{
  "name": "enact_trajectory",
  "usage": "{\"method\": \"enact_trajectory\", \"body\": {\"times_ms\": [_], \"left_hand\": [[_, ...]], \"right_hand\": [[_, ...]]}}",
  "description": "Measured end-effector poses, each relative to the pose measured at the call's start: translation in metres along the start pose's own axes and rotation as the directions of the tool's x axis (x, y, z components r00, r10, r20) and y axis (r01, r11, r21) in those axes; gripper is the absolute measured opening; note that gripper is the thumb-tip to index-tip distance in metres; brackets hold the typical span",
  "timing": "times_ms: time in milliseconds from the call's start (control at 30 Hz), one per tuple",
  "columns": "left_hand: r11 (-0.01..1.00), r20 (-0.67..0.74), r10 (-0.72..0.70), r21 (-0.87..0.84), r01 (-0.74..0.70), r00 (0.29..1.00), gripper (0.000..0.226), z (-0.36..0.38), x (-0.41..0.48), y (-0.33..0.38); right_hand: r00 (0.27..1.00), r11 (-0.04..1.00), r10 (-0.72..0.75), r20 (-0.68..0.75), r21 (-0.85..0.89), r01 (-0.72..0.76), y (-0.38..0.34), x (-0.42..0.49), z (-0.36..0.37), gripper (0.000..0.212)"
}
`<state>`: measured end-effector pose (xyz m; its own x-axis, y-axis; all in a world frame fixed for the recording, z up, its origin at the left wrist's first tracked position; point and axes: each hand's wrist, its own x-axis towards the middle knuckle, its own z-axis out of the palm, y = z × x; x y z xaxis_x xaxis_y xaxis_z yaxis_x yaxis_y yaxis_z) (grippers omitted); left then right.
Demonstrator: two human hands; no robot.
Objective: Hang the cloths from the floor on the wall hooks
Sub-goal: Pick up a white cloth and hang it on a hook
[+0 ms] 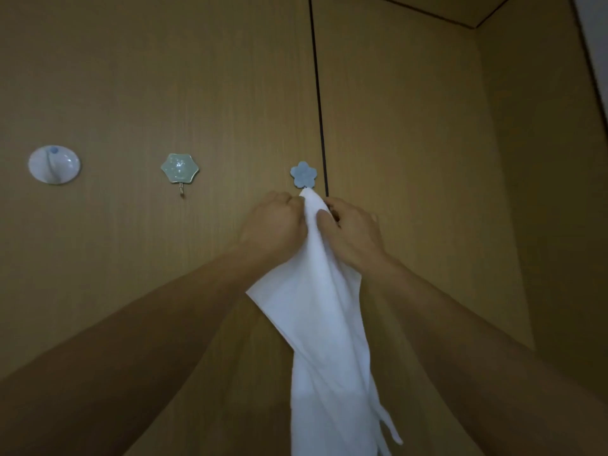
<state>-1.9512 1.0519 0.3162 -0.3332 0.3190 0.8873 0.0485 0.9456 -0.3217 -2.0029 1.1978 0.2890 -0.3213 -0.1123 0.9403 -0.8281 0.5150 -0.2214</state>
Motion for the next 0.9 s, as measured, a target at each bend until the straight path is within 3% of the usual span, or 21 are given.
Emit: {"method": "enact_trajectory", "body": {"times_ms": [100, 200, 267, 433, 567, 667, 733, 833, 900], "left_hand": [[0.938, 0.019, -0.215, -0.276, 0.212, 0.976, 0.031, -0.003, 0.008, 0.005], [0.963, 0.021, -0.196, -0.183, 0.196, 0.98, 0.019, -0.008, 0.02, 0.006], [0.963, 0.097, -0.186, -0.182, 0.201, 0.978, 0.013, -0.01, 0.026, 0.003], [0.887, 0.224, -0.226, -0.355, 0.295, 0.948, 0.025, -0.011, 0.035, -0.005], [0.774, 0.291, -0.261, -0.507, 0.379, 0.921, 0.027, -0.008, 0.035, -0.001], [0.832, 0.298, -0.178, -0.463, 0.305, 0.938, 0.021, -0.009, 0.024, 0.0], [0.907, 0.253, -0.139, -0.357, 0.225, 0.958, 0.016, -0.008, 0.009, 0.003], [0.945, 0.129, -0.187, -0.247, 0.214, 0.974, 0.036, 0.0, -0.018, 0.012], [0.919, 0.102, -0.211, -0.318, 0.233, 0.972, 0.053, 0.002, -0.032, 0.017]], "right_hand": [[0.997, 0.999, -0.002, 0.078, -0.038, 0.005, -0.003, 0.009, 0.0, 0.045], [0.998, 0.997, 0.01, 0.063, -0.083, -0.004, -0.007, 0.018, 0.006, 0.05], [0.999, 0.997, 0.023, 0.044, -0.071, -0.02, -0.008, 0.024, 0.01, 0.049], [0.993, 0.973, 0.104, 0.059, 0.2, -0.114, -0.012, 0.03, 0.01, 0.018], [0.976, 0.938, 0.19, 0.111, 0.273, -0.213, -0.015, 0.028, 0.011, 0.025], [0.976, 0.937, 0.185, 0.116, 0.278, -0.211, -0.013, 0.019, 0.013, 0.018], [0.985, 0.961, 0.152, 0.076, 0.221, -0.166, -0.009, 0.006, 0.017, 0.025], [0.992, 0.972, 0.121, 0.023, 0.2, -0.123, 0.002, -0.018, 0.022, 0.041], [0.99, 0.961, 0.133, 0.039, 0.237, -0.139, 0.009, -0.031, 0.023, 0.048]]}}
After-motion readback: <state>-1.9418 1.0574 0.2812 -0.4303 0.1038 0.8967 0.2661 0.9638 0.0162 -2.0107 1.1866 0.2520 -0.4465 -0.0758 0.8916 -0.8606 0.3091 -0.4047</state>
